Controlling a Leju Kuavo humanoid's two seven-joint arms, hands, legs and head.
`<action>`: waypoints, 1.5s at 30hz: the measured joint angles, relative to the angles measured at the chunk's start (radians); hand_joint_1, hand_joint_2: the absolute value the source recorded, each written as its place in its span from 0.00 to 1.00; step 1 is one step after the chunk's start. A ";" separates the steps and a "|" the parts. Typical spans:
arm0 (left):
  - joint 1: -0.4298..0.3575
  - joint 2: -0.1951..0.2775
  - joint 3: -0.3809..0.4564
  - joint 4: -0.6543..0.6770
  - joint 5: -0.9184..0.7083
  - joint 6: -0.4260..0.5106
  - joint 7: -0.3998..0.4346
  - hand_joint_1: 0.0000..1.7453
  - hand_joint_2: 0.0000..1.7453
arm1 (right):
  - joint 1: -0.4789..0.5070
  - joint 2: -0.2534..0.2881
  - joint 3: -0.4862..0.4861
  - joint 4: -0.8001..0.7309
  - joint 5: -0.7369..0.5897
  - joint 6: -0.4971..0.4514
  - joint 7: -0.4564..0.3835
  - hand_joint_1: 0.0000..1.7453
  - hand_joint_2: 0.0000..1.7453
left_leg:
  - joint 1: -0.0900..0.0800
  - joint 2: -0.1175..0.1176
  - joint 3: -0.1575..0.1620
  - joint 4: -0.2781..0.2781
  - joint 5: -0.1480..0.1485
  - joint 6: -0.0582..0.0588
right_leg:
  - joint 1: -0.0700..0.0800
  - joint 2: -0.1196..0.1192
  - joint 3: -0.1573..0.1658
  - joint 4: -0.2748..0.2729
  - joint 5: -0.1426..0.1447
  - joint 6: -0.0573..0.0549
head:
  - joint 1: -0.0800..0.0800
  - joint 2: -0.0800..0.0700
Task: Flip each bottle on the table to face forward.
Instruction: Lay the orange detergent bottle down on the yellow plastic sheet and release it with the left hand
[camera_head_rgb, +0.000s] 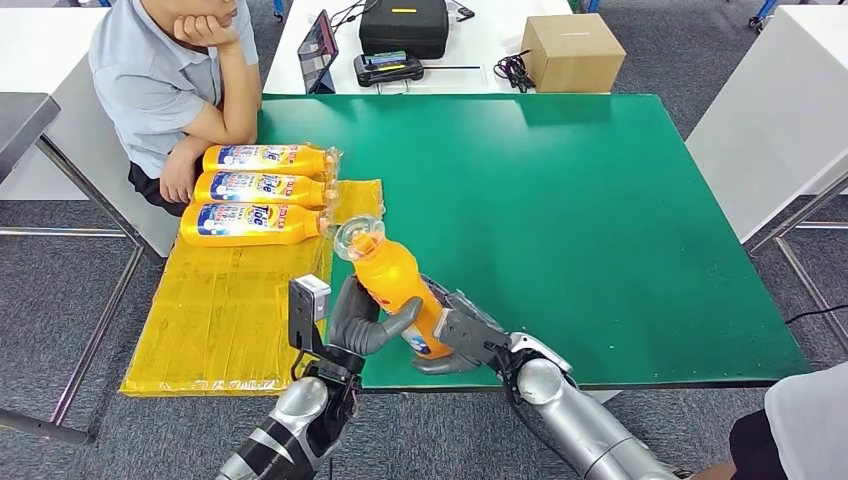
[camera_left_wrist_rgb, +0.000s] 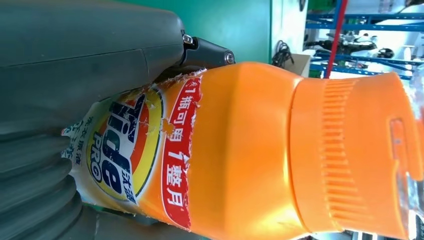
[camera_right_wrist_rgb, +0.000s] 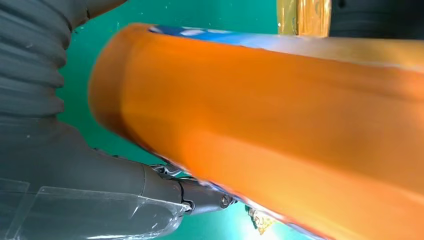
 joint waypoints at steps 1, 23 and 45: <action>0.000 0.003 0.000 -0.008 -0.001 -0.001 0.001 1.00 1.00 | 0.004 0.002 -0.003 0.000 -0.002 0.000 -0.003 0.00 1.00 | 0.000 0.000 0.000 0.000 0.000 0.000 | 0.000 0.000 0.000 0.000 0.000 0.000 | 0.000 0.000; 0.101 0.082 0.342 -0.197 -1.335 0.459 -0.051 0.89 1.00 | 0.105 0.094 -0.123 -0.007 0.032 -0.095 -0.045 0.00 1.00 | 0.001 0.000 0.000 0.000 0.000 -0.001 | 0.000 0.000 0.000 0.000 0.000 0.000 | 0.000 0.000; -0.074 0.217 0.404 0.084 -1.551 0.448 0.211 1.00 1.00 | 0.085 0.138 -0.121 0.020 0.178 -0.140 -0.042 0.00 1.00 | 0.001 0.000 0.000 0.000 0.002 -0.002 | 0.001 0.000 0.000 0.001 0.000 0.000 | 0.000 0.000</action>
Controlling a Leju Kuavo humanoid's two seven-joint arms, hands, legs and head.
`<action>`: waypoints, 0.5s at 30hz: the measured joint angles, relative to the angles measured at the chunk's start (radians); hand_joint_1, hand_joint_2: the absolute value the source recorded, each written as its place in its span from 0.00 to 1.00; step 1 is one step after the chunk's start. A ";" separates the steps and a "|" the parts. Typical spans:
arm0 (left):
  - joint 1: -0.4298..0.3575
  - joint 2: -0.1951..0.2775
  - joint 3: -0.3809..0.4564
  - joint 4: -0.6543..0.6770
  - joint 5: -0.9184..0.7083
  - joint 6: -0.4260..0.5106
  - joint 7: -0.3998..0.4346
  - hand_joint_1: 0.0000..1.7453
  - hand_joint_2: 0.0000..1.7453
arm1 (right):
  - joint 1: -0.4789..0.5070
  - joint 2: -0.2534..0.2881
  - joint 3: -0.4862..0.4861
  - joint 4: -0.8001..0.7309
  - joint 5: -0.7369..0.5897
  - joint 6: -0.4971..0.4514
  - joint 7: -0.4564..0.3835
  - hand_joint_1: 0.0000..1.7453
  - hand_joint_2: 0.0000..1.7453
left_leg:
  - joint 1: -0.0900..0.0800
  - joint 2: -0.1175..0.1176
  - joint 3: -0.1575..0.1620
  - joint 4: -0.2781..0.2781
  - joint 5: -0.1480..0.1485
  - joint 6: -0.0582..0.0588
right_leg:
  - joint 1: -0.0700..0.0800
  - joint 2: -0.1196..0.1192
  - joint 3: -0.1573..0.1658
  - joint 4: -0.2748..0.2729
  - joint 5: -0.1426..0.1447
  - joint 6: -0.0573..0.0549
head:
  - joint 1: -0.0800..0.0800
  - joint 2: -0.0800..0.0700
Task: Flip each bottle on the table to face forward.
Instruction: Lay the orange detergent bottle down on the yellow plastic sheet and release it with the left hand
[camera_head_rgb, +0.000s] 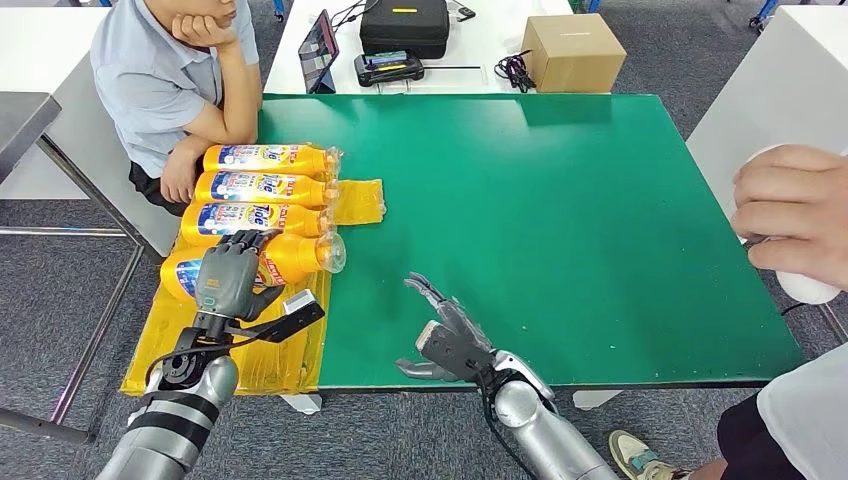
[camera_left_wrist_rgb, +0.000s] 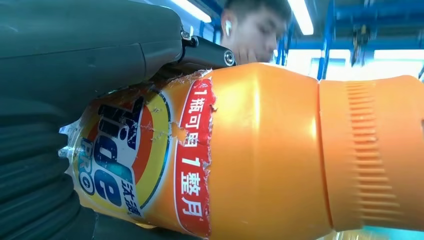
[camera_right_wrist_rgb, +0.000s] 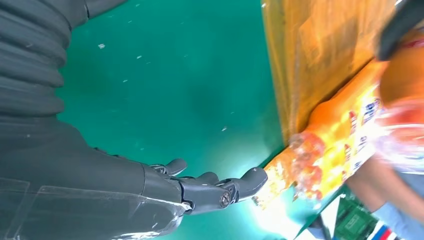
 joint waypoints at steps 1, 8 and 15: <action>-0.014 0.003 -0.009 0.033 -0.005 -0.008 0.006 1.00 1.00 | -0.004 0.004 0.004 0.002 0.008 0.000 0.000 0.00 1.00 | 0.000 0.000 0.000 0.000 0.000 0.000 | 0.000 0.000 0.000 0.000 0.000 0.000 | 0.000 0.000; -0.092 0.019 -0.083 0.243 -0.049 -0.057 0.070 1.00 1.00 | -0.018 0.016 0.029 0.015 0.016 0.002 0.006 0.00 1.00 | 0.000 0.000 -0.001 0.000 0.000 0.000 | 0.000 0.000 0.000 0.000 0.000 0.000 | 0.000 0.000; -0.136 0.034 -0.151 0.359 -0.134 -0.069 0.155 0.73 1.00 | -0.018 0.018 0.030 0.032 0.000 0.004 0.002 0.00 1.00 | 0.000 0.000 0.000 0.000 0.000 0.000 | 0.000 0.000 0.000 0.000 0.000 0.000 | 0.000 0.000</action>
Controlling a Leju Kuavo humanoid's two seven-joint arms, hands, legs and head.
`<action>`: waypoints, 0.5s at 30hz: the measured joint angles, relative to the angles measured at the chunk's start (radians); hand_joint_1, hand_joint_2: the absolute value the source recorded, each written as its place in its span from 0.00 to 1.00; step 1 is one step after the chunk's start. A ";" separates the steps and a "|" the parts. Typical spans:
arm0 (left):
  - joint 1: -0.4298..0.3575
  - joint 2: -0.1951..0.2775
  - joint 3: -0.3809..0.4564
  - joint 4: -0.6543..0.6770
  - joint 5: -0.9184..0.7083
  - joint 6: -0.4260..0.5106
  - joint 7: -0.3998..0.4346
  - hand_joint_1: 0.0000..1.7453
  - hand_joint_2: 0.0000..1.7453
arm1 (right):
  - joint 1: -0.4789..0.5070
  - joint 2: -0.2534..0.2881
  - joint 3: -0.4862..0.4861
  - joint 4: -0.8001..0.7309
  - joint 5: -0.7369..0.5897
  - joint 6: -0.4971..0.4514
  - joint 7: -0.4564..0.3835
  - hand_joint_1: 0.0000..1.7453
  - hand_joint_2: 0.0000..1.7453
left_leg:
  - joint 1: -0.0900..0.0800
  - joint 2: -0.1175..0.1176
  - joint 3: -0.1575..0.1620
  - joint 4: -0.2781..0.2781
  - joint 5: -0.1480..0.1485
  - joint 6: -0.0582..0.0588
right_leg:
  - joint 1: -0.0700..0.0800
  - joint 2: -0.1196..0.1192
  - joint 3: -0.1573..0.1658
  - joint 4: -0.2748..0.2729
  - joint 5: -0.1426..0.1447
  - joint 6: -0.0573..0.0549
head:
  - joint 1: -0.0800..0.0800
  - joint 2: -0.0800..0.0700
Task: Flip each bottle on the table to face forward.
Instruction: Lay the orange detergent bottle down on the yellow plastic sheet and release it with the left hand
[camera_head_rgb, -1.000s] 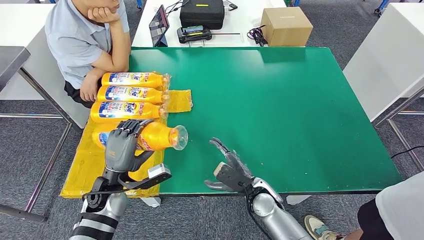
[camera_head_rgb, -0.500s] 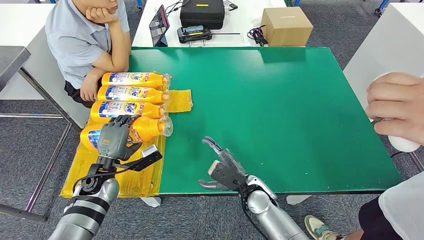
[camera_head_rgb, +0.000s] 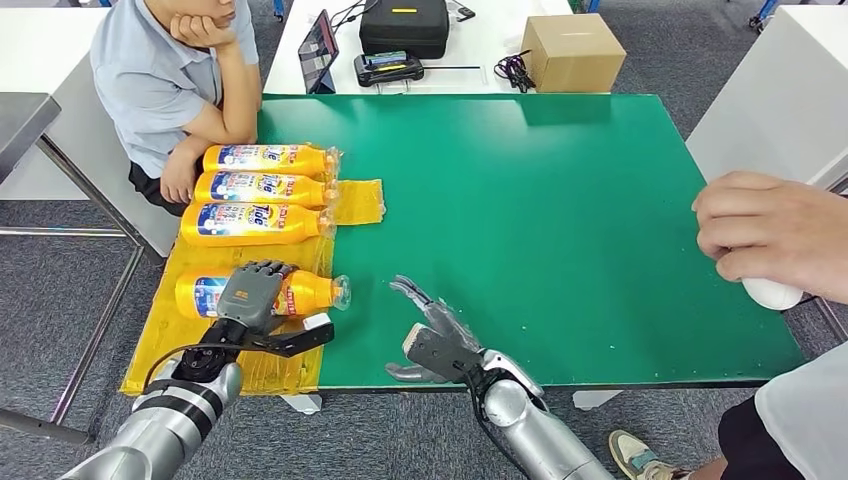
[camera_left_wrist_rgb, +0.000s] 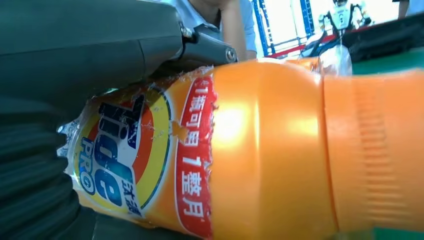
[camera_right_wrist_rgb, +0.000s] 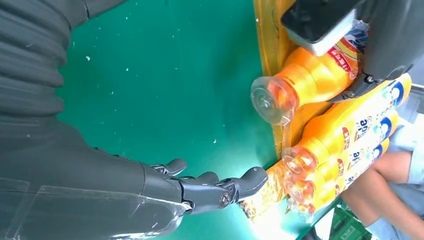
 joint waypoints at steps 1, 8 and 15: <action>-0.008 0.002 -0.010 0.013 -0.013 -0.005 0.016 0.51 1.00 | 0.000 0.001 0.000 0.003 -0.001 0.001 0.000 0.00 1.00 | 0.000 0.000 0.000 0.000 0.000 0.000 | 0.000 0.000 0.000 0.000 0.000 0.000 | 0.000 0.000; -0.049 0.005 -0.050 0.077 -0.034 -0.033 0.041 0.00 1.00 | -0.003 0.007 0.001 0.020 -0.004 0.002 -0.003 0.00 1.00 | 0.000 0.000 0.002 0.000 0.000 0.000 | 0.000 0.000 0.003 0.000 0.000 0.000 | 0.000 0.000; -0.071 0.004 -0.066 0.103 -0.036 -0.052 0.047 0.00 1.00 | -0.003 0.010 0.001 0.031 -0.006 0.002 -0.004 0.00 1.00 | 0.000 0.000 0.005 0.000 0.000 0.000 | 0.000 0.000 0.005 0.000 0.000 0.000 | 0.000 0.000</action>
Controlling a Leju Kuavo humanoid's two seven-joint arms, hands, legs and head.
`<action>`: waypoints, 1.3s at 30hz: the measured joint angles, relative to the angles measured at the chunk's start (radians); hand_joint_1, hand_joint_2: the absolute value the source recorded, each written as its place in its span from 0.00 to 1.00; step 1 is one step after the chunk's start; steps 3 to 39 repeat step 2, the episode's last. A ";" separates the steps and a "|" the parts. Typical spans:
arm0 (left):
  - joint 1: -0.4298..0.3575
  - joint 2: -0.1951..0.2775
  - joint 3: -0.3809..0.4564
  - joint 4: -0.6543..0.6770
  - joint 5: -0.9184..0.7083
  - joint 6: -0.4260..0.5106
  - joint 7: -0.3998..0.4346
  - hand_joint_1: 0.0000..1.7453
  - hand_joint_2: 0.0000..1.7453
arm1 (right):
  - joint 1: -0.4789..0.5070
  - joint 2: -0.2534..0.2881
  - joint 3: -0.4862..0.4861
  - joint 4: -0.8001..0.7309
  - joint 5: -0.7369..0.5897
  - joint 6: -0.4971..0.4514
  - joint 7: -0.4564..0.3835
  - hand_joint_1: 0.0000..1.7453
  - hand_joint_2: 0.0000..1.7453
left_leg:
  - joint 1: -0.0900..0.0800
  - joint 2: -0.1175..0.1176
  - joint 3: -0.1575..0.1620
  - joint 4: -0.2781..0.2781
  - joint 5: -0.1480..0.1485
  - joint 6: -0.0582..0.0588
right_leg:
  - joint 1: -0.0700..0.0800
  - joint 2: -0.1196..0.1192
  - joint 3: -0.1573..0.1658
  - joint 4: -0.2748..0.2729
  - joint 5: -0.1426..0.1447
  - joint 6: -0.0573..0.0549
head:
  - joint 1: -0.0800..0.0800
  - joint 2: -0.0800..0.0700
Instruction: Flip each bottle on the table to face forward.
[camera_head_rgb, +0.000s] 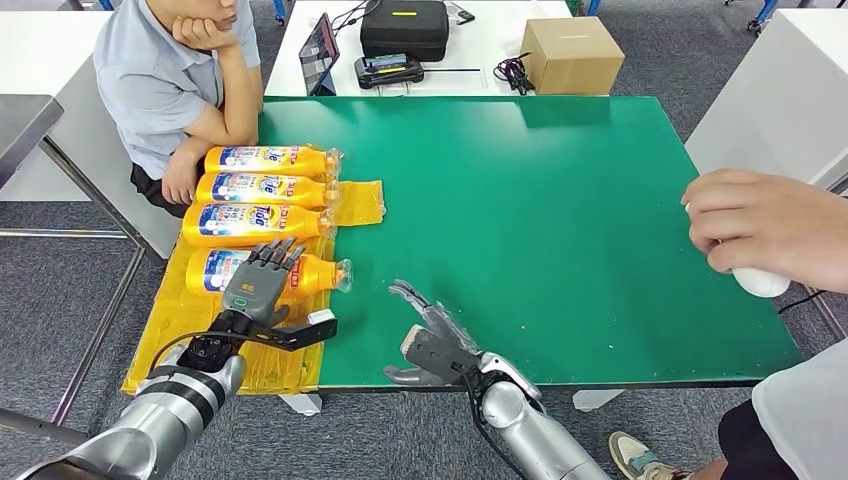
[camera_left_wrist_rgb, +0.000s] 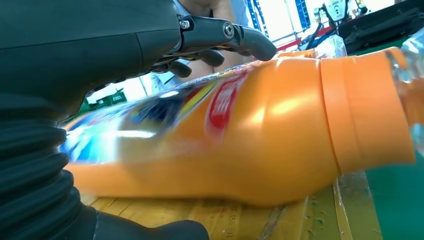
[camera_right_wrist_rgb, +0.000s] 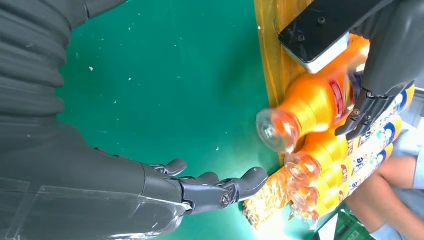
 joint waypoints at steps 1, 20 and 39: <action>-0.003 0.000 -0.002 0.003 0.000 -0.002 0.000 0.00 1.00 | 0.000 0.000 0.000 0.001 0.000 0.000 0.000 0.00 1.00 | 0.000 0.000 0.000 0.000 0.000 0.000 | 0.000 0.000 0.000 0.000 0.000 0.000 | 0.000 0.000; -0.004 0.000 -0.003 0.004 0.000 -0.004 0.001 0.00 1.00 | 0.000 0.000 0.000 0.002 -0.001 0.000 -0.001 0.00 1.00 | 0.000 0.000 0.000 0.000 0.000 0.000 | 0.000 0.000 0.000 0.000 0.000 0.000 | 0.000 0.000; -0.004 0.000 -0.003 0.004 0.000 -0.004 0.001 0.00 1.00 | 0.000 0.000 0.000 0.002 -0.001 0.000 -0.001 0.00 1.00 | 0.000 0.000 0.000 0.000 0.000 0.000 | 0.000 0.000 0.000 0.000 0.000 0.000 | 0.000 0.000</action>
